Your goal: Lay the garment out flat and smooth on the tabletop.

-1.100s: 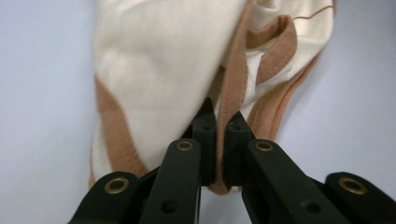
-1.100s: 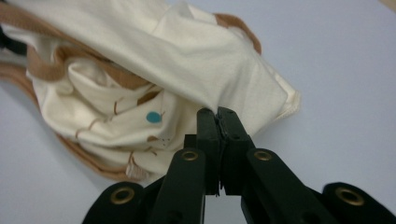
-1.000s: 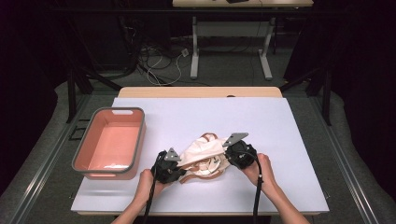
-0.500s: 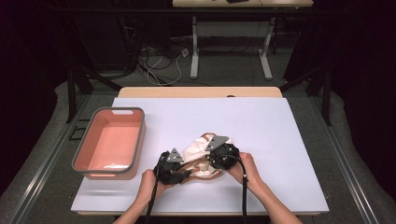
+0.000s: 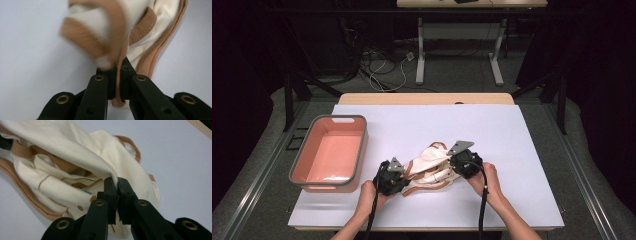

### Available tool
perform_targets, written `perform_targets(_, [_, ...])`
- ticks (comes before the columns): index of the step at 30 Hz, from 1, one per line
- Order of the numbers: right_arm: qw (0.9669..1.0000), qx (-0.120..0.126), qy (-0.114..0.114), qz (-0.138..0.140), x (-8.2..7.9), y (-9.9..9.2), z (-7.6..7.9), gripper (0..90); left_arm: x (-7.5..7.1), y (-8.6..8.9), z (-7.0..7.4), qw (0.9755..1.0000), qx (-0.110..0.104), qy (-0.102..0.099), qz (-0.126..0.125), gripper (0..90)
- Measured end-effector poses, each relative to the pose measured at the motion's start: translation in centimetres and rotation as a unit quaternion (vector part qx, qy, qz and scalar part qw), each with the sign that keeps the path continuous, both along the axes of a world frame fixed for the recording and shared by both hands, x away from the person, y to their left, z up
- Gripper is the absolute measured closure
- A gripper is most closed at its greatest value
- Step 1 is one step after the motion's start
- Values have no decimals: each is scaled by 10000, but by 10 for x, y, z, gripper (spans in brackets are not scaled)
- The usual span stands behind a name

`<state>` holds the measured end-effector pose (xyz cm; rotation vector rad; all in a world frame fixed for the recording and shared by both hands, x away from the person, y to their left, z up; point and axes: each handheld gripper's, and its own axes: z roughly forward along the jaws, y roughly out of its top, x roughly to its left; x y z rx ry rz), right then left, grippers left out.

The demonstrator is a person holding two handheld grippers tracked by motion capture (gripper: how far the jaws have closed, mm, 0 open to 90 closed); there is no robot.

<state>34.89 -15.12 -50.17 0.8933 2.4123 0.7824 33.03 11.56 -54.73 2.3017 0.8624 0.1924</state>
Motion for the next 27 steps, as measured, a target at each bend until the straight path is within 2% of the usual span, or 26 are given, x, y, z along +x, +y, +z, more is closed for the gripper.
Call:
perform_targets(6, [9995, 50, 153, -286, 2, -19, 5, 872, 3, 6, 0, 9999, 99, -5, 139, 869])
perform_targets(10, [9983, -96, 379, -435, 6, -29, 2, 873, 5, 9, 0, 9996, 113, -8, 254, 869])
perform_targets(15, [9965, -280, 661, -425, 11, -32, -7, 851, 7, 12, -1, 9994, 127, 26, 317, 864])
perform_targets(16, [9961, -342, 702, -420, 11, -31, -8, 816, 7, 11, -2, 9994, 126, 21, 311, 860])
perform_targets(18, [9969, -286, 674, -287, 10, -28, -7, 710, 7, 10, -1, 9996, 153, 29, 251, 828])
perform_targets(22, [9981, -44, 602, -70, 7, -21, 1, 465, 5, 8, 1, 9998, 70, 13, 190, 724])
perform_targets(24, [9985, 129, 524, 106, 4, -16, 3, 407, 4, 6, 2, 9999, 27, -17, 152, 679])
perform_targets(27, [9979, 229, 486, 356, 2, -5, 2, 304, 2, 4, 5, 9999, -47, -86, 86, 586])
